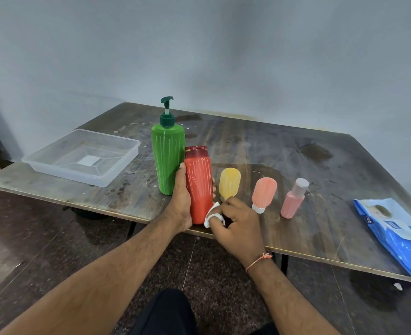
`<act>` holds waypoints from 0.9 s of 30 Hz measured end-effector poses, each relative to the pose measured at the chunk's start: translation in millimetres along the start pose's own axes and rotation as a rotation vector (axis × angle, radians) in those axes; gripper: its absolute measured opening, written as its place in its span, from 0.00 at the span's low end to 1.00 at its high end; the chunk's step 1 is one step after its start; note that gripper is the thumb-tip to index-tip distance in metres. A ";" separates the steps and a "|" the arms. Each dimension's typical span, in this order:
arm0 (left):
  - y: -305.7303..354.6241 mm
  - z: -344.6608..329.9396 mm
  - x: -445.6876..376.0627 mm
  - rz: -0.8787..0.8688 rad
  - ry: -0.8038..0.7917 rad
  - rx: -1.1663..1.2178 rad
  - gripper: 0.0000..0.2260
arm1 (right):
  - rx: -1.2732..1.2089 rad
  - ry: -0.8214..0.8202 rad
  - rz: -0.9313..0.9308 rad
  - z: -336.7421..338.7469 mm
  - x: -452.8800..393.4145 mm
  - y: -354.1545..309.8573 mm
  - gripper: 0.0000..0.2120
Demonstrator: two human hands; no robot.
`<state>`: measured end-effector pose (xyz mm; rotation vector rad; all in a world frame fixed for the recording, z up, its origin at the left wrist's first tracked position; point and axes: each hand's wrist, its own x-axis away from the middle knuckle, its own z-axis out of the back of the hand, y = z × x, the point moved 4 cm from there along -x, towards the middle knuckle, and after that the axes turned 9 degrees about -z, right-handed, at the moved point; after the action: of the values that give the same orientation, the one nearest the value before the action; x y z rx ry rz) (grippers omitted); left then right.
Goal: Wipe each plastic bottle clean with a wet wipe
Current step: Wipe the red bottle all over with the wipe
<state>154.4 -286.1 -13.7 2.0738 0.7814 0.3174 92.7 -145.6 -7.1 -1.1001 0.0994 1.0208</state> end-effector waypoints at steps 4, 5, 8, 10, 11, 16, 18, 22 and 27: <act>0.3 -2.5 0.9 0.001 -0.002 0.024 0.39 | -0.050 0.022 0.003 3.5 -0.6 -2.4 0.11; 0.2 -2.3 0.8 0.001 0.003 0.025 0.39 | -0.063 -0.005 0.016 3.7 0.2 -3.4 0.12; 0.0 -1.4 0.2 -0.010 0.005 0.009 0.39 | -0.051 -0.072 0.006 1.4 0.3 -2.7 0.12; -0.4 -2.6 0.8 0.001 -0.009 0.005 0.39 | -0.052 -0.024 -0.026 1.4 -1.5 -0.2 0.10; -0.6 -3.5 1.5 0.007 -0.014 0.008 0.39 | -0.070 0.011 -0.040 2.6 -2.6 0.7 0.10; 1.1 -5.7 3.7 0.005 -0.011 -0.005 0.39 | -0.115 -0.056 -0.032 5.8 -2.6 -4.3 0.14; 2.4 -8.3 4.9 0.000 -0.015 -0.013 0.39 | -0.115 -0.110 -0.060 6.7 -5.4 -4.0 0.14; 5.6 -11.3 6.5 -0.006 0.010 -0.010 0.38 | -0.129 -0.048 -0.087 12.7 -21.8 -4.1 0.12; 4.4 -8.4 5.4 0.008 -0.013 -0.029 0.39 | -0.096 -0.069 -0.043 6.9 -19.7 -1.8 0.11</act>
<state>156.3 -279.0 -5.6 2.0502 0.7562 0.3176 80.1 -152.9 8.0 -1.1482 -0.0286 1.0322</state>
